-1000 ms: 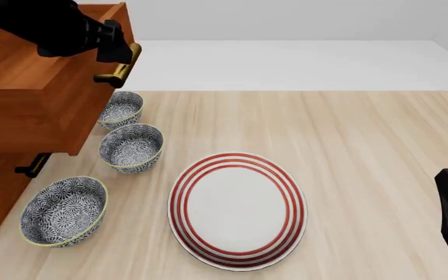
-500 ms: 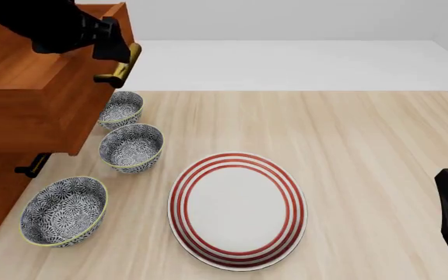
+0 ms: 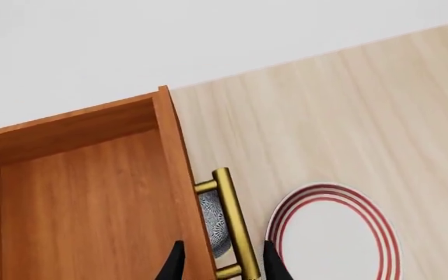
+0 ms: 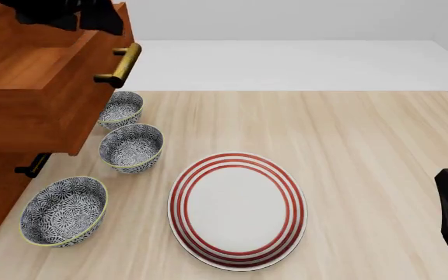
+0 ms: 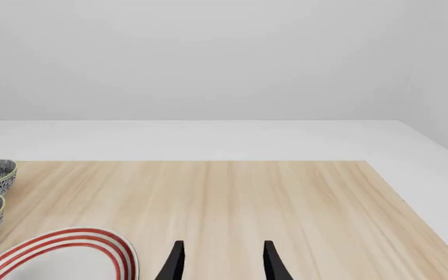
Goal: Open the top drawer of the cabinet.
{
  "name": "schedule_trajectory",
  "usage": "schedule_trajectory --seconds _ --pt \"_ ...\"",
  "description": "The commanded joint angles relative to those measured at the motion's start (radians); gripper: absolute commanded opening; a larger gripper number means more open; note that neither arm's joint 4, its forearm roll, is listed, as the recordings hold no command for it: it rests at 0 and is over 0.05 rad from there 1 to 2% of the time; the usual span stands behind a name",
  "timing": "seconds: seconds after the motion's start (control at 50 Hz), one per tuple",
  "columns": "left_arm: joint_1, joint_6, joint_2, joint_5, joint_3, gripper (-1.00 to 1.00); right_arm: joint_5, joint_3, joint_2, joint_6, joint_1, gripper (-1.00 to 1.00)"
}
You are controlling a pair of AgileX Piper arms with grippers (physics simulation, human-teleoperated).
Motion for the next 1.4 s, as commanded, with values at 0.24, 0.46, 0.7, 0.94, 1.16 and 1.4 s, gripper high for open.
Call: schedule_trajectory --seconds 0.24,0.46,0.7,0.94,1.16,1.4 --pt "0.005 0.012 -0.028 0.026 -0.045 1.00 0.000 0.000 0.000 0.000 0.000 1.00" --pt "-0.012 0.008 -0.054 0.042 -0.060 1.00 0.000 0.000 0.000 0.000 0.000 1.00" --pt "-0.019 0.019 -0.083 0.067 -0.100 1.00 0.000 0.000 0.000 0.000 0.000 1.00" --pt "-0.076 0.013 -0.128 0.056 -0.082 1.00 0.000 0.000 0.000 0.000 0.000 1.00" --pt "-0.115 0.031 -0.167 0.051 -0.093 1.00 0.000 0.000 0.000 0.000 0.000 1.00" --pt "-0.132 0.036 -0.208 0.059 -0.097 1.00 0.000 0.000 0.000 0.000 0.000 1.00"
